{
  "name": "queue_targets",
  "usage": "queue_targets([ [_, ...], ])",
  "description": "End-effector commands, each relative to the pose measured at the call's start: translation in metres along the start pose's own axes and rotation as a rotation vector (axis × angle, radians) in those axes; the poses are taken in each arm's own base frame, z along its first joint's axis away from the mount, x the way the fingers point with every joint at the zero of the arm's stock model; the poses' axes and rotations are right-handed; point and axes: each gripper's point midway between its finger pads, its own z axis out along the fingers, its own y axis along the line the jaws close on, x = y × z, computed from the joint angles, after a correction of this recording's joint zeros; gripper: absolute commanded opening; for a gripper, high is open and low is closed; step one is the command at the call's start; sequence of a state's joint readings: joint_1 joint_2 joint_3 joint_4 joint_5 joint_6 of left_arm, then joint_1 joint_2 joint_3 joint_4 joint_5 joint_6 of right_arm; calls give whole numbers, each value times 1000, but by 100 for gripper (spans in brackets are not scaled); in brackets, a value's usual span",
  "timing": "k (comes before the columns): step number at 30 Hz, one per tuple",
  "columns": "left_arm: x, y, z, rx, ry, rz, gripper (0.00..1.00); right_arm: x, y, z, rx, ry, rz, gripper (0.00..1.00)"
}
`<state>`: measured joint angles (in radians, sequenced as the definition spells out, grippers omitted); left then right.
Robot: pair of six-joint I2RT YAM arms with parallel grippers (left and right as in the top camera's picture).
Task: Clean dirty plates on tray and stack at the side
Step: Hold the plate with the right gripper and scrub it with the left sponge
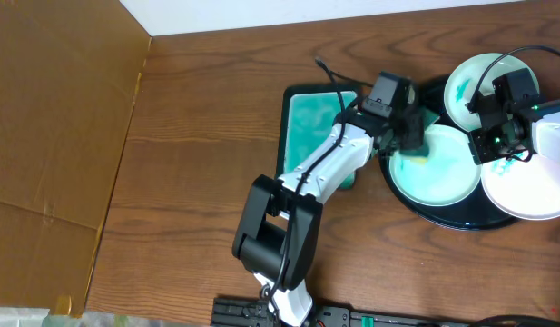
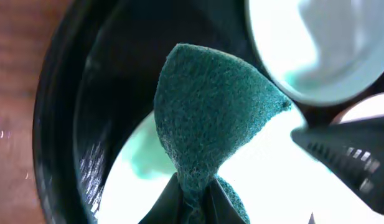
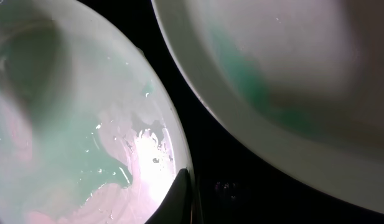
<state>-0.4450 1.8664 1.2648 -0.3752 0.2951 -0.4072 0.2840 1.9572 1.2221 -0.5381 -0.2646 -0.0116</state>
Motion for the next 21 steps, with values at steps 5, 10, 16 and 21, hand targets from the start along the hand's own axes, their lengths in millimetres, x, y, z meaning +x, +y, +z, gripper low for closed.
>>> queue_targets([
  [5,42,-4,12,114,134,122,7,-3,-6,5,25,-5,-13,1],
  [10,53,2,31,143,74,72,7,-3,-6,5,25,-7,-12,1],
  [16,55,61,42,-127,-33,-7,7,-3,-6,5,25,-6,-11,1],
  [21,49,108,29,-394,-106,-3,7,-2,-6,5,25,-3,-11,1],
])
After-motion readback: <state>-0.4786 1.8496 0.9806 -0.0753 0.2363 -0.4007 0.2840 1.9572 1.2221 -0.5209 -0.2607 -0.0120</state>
